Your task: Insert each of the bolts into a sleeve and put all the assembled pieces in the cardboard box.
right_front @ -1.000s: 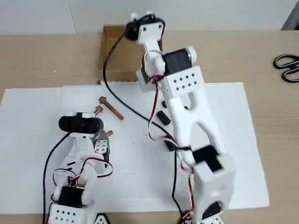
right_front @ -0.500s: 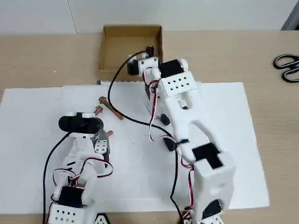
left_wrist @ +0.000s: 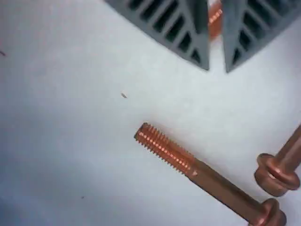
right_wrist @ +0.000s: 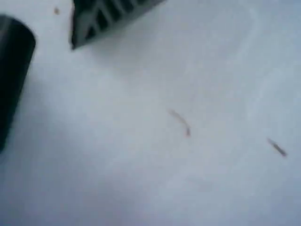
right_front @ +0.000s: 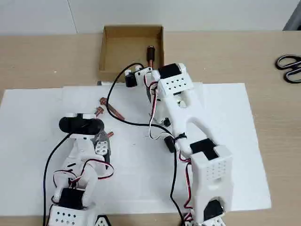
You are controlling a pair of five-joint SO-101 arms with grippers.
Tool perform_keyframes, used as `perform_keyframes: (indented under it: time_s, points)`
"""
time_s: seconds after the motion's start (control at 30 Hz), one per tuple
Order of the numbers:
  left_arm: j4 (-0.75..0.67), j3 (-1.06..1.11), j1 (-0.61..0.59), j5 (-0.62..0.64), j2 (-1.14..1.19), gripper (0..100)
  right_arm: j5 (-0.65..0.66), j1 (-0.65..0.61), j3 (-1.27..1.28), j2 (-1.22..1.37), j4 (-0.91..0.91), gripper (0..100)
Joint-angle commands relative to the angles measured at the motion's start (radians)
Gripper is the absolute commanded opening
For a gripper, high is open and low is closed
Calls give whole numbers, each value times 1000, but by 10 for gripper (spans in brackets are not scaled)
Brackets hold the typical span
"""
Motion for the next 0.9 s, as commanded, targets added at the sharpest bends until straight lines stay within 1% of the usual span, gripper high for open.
perform_keyframes:
  time_s: [0.0,0.37,0.63,0.73,0.87]
  points:
    - [-6,-1,-9,0,-9,6,6,10,-8,4,-22,169]
    - [-6,-1,-9,0,-9,6,6,8,-8,107,-93,164]
    - [-6,-2,-9,0,-9,6,6,13,-9,163,-88,8]
    - [-6,-2,-9,0,-9,6,6,13,-9,125,-81,6]
    - [-6,-2,-9,-2,-9,6,6,13,-9,8,-56,5]
